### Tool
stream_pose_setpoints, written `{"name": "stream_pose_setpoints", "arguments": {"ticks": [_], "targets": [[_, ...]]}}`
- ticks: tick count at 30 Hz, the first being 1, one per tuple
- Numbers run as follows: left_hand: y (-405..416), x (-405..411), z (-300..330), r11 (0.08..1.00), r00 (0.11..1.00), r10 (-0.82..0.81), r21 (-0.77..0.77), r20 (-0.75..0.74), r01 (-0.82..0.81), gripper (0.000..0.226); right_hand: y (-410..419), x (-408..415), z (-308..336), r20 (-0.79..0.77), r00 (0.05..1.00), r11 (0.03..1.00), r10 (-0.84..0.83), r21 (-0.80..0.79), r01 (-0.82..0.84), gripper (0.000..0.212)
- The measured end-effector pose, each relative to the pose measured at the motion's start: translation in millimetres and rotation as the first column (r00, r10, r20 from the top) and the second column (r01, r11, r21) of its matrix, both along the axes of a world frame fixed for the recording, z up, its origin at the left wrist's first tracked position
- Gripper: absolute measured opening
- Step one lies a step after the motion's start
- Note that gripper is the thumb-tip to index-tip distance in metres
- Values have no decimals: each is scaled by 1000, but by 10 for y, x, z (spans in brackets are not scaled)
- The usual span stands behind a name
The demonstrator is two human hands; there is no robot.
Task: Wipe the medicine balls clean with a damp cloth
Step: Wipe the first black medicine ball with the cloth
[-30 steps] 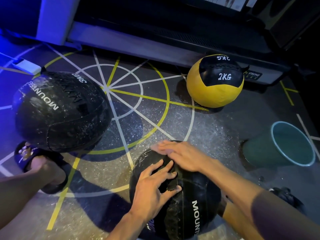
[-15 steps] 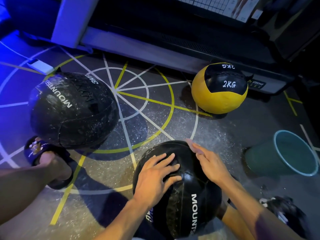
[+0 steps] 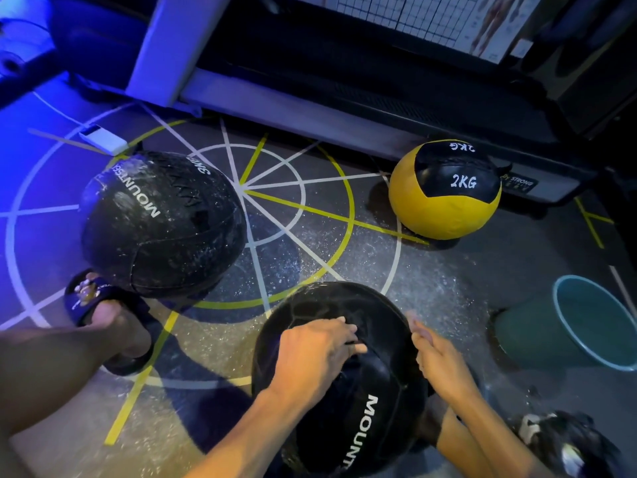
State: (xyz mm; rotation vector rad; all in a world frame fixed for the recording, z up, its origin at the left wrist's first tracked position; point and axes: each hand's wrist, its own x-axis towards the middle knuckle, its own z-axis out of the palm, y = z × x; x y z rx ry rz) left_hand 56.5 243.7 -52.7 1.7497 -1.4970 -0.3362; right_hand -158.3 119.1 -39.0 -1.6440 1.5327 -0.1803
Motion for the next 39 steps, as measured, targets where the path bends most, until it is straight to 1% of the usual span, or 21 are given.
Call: {"name": "stream_pose_setpoints", "arguments": {"ticks": [2,4,5,7,8,9,11,12,15,17,19,24,26,28,30,32,33,34,35,36,39], "targets": [[-26,-133,-38,986,998,-57,-152,34,62,33,35,46,-91,45,998,999,-37,40,35,40],[-50,-187,-98,960,986,-125,-264,-107,93,31,94,125,-116,102,993,997,-55,62,48,41],[-54,-173,-134,963,981,-140,-247,-133,104,35,131,161,-132,118,991,996,-63,74,55,41],[11,-148,-230,975,994,-96,-208,-47,84,42,198,201,-143,123,989,995,-80,70,72,43],[50,-133,-219,980,995,-90,-173,36,95,40,229,205,-140,116,990,995,-83,69,76,45],[87,-118,-172,983,988,-134,-119,77,142,39,246,196,-149,111,991,995,-81,74,73,46],[155,-58,-36,980,977,-189,-38,100,193,40,242,173,-168,121,988,990,-93,113,79,47],[205,-5,-11,984,978,-169,-41,118,175,41,223,154,-187,117,986,986,-115,132,99,47],[439,205,-70,999,992,44,21,122,-47,45,217,106,-241,96,986,980,-138,157,122,48],[581,301,-132,987,989,116,97,92,-125,48,235,103,-253,96,988,975,-120,197,99,49],[671,320,-182,985,993,115,128,39,-119,48,251,132,-241,53,995,980,-82,184,71,49],[699,210,-181,990,999,44,131,30,-48,46,225,487,-2,-103,994,998,-23,61,29,52],[678,138,-204,992,999,31,120,19,-33,45,204,714,167,-121,992,999,35,-5,-35,52],[632,92,-240,994,1000,16,111,16,-18,43,217,1004,327,-202,962,976,181,-84,-201,50],[565,51,-230,995,1000,-18,95,17,16,39,279,1342,395,-269,902,910,337,-153,-386,45],[496,-11,-212,995,995,-80,69,64,75,29,362,1615,375,-321,797,799,512,-162,-579,37],[476,-49,-211,994,991,-99,57,94,94,26,374,1675,345,-344,736,734,583,-165,-658,37],[455,-82,-217,993,988,-110,51,105,105,25,344,1671,343,-352,709,703,611,-171,-690,40],[436,-101,-230,993,989,-113,55,91,108,28,264,1610,370,-354,716,708,602,-178,-683,44],[417,-117,-242,993,992,-103,58,75,99,34,135,1480,367,-349,747,742,565,-180,-646,48],[372,-151,-283,996,994,-74,63,83,69,41,-269,913,402,-396,832,879,388,-114,-464,68]]}}
